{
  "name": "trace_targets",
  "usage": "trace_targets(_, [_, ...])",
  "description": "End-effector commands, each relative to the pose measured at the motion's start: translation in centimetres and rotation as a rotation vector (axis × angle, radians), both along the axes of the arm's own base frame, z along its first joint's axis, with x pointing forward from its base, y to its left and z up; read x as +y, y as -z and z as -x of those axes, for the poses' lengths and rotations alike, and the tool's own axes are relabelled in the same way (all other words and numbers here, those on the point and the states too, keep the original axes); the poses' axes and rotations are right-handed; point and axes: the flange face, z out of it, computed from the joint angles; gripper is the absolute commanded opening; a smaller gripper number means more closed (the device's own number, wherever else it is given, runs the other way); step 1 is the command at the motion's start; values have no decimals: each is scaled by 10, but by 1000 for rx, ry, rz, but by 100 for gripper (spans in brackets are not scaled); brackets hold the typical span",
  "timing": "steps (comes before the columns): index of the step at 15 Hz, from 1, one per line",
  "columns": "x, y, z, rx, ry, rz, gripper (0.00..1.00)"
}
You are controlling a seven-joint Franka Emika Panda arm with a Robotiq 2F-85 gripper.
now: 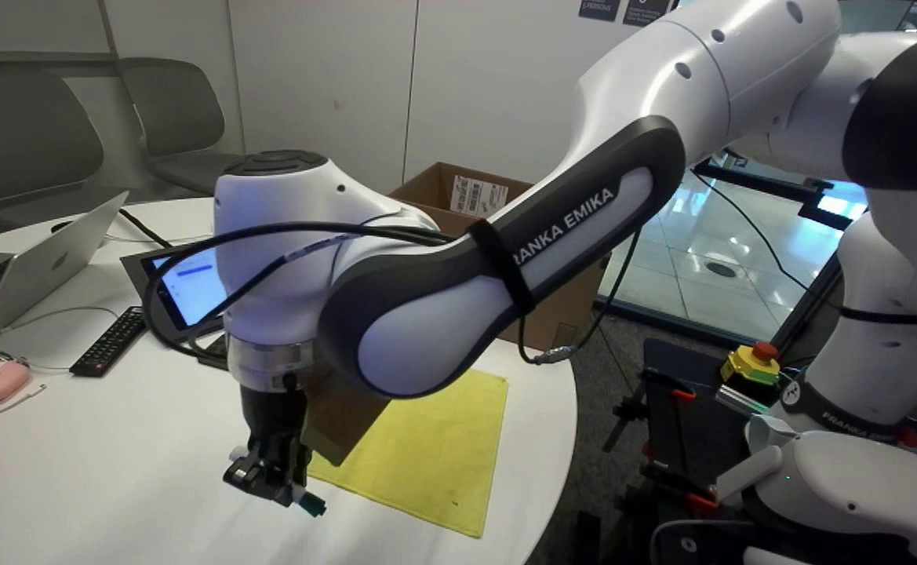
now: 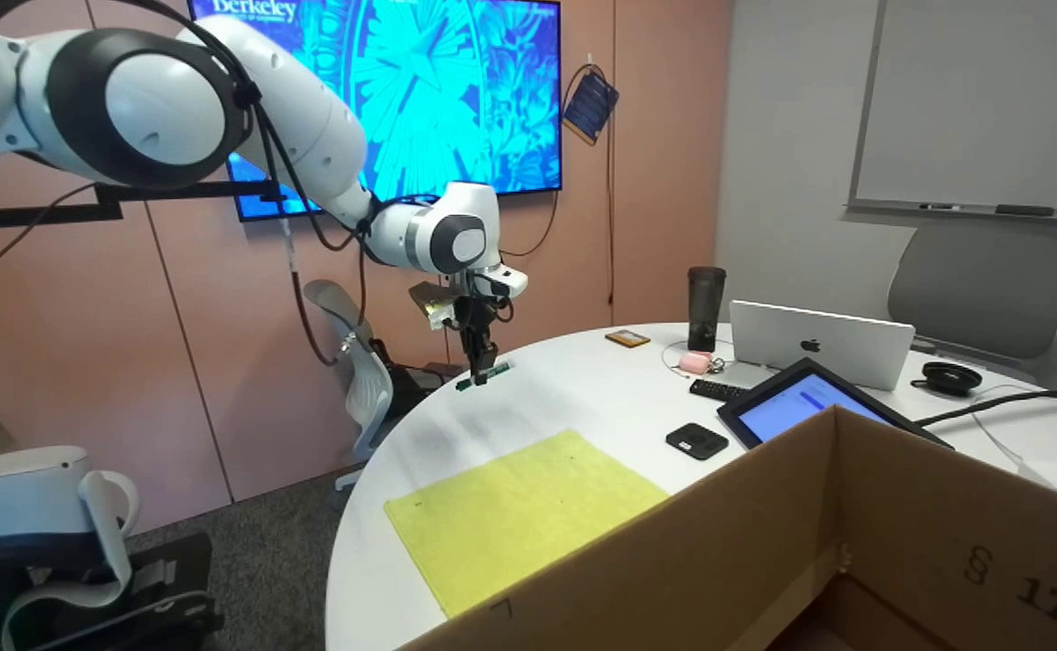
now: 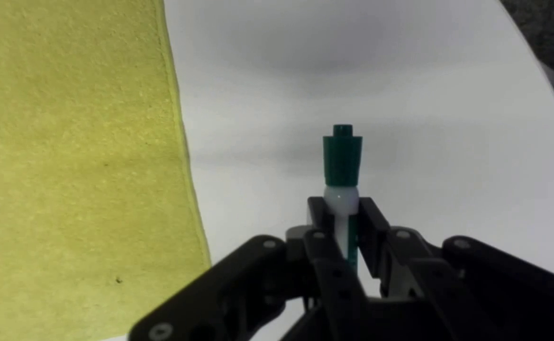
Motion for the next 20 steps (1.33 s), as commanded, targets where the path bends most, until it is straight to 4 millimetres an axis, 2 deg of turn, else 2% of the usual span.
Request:
trace_targets(1, [-52, 6, 19, 1, 160, 7, 6])
trace_targets(7, [-148, 56, 45, 15, 367, 99, 6])
trace_targets(10, [-182, 72, 45, 29, 422, 136, 6])
trace_targets(11, [-191, 72, 42, 37, 431, 141, 6])
trace_targets(14, [-206, 73, 35, 47, 448, 142, 6])
trace_targets(20, [-214, 77, 23, 90, 350, 216, 6])
